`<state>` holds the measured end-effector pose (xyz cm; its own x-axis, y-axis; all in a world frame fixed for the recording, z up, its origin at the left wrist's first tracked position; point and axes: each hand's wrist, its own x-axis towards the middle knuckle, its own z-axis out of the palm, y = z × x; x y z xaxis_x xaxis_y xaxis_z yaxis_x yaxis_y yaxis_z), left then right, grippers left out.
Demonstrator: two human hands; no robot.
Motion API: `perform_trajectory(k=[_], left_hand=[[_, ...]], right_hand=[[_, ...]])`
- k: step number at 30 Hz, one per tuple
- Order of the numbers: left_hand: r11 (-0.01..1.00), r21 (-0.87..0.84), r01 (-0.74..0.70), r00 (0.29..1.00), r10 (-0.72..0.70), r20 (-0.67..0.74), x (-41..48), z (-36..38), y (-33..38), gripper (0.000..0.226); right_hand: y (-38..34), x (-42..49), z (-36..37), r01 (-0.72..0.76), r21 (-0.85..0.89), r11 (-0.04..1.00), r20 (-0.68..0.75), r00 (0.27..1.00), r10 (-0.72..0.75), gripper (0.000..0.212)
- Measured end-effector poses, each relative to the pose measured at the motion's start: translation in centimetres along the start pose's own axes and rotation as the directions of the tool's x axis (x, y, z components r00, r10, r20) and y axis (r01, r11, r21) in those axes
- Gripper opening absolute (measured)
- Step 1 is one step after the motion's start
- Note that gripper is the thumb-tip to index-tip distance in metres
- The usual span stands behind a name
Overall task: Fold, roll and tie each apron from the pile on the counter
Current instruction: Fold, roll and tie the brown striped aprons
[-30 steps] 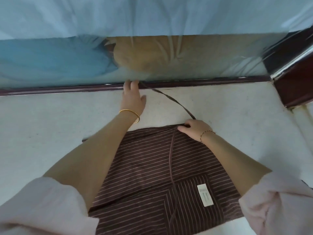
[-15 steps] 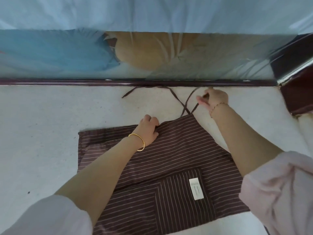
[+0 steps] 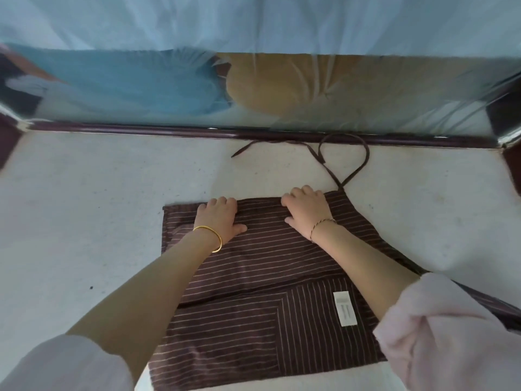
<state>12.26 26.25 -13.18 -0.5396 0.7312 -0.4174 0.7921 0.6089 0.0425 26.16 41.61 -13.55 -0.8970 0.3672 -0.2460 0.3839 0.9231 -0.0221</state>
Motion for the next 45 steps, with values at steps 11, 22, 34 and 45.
perform_trajectory(k=[11, 22, 34, 45], left_hand=[[0.998, 0.039, -0.054, 0.851, 0.026, 0.524, 0.6, -4.9, -8.0, 0.028], [0.993, 0.078, -0.089, 0.992, 0.082, 0.093, 4.4, -3.3, -8.7, 0.02], [0.944, 0.267, 0.194, 0.981, -0.185, -0.058, 4.5, -2.6, -8.2, 0.013], [0.978, 0.019, -0.207, 0.935, 0.203, -0.291, 0.8, 4.7, 2.6, 0.043]], right_hand=[[3.2, 0.8, -0.8, -0.045, -0.082, 0.996, 0.204, 0.977, 0.06, 0.029], [5.0, 2.0, -1.2, -0.068, -0.007, 0.998, 0.183, 0.981, 0.068, 0.025], [4.4, 3.0, -1.6, -0.169, -0.064, 0.983, 0.208, 0.962, 0.179, 0.03], [0.9, -4.7, 4.7, -0.441, 0.076, 0.894, -0.255, 0.858, 0.445, 0.037]])
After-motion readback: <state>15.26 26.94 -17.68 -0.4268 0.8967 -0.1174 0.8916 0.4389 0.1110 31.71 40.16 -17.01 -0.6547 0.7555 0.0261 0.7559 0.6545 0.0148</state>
